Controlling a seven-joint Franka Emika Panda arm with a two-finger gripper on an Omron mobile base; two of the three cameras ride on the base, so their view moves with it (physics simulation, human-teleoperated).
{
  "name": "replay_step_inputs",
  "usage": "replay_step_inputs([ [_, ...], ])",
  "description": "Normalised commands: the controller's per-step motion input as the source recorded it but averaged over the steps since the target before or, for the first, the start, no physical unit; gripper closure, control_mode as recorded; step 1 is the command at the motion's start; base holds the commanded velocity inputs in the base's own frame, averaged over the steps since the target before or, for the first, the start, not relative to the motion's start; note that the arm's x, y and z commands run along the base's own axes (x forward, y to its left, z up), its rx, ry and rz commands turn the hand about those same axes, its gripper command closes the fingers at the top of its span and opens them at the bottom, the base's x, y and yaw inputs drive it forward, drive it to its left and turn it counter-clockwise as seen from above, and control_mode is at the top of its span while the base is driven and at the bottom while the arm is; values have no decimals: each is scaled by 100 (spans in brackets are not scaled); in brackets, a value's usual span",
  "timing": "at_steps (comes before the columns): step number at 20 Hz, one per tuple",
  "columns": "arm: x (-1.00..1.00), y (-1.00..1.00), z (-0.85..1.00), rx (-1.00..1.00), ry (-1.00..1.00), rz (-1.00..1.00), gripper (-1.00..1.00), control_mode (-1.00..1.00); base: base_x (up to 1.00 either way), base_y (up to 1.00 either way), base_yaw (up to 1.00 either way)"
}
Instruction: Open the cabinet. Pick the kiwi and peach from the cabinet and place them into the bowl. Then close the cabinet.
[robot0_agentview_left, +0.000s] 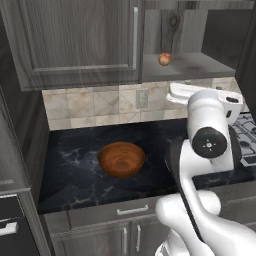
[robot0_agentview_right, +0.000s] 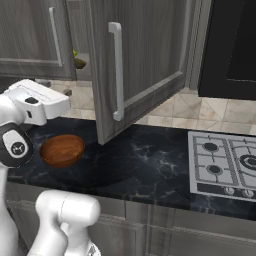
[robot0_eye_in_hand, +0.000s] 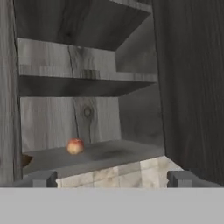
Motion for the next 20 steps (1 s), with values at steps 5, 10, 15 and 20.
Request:
replay_step_inputs([
  [5,10,54,1,-15,0,35,-100,-100,0,0,0],
  [10,31,44,12,-13,-3,24,-100,-100,0,0,0],
  [15,33,34,31,-6,-5,9,-100,-100,0,0,0],
  [20,59,17,11,-2,3,1,-100,-100,0,0,0],
])
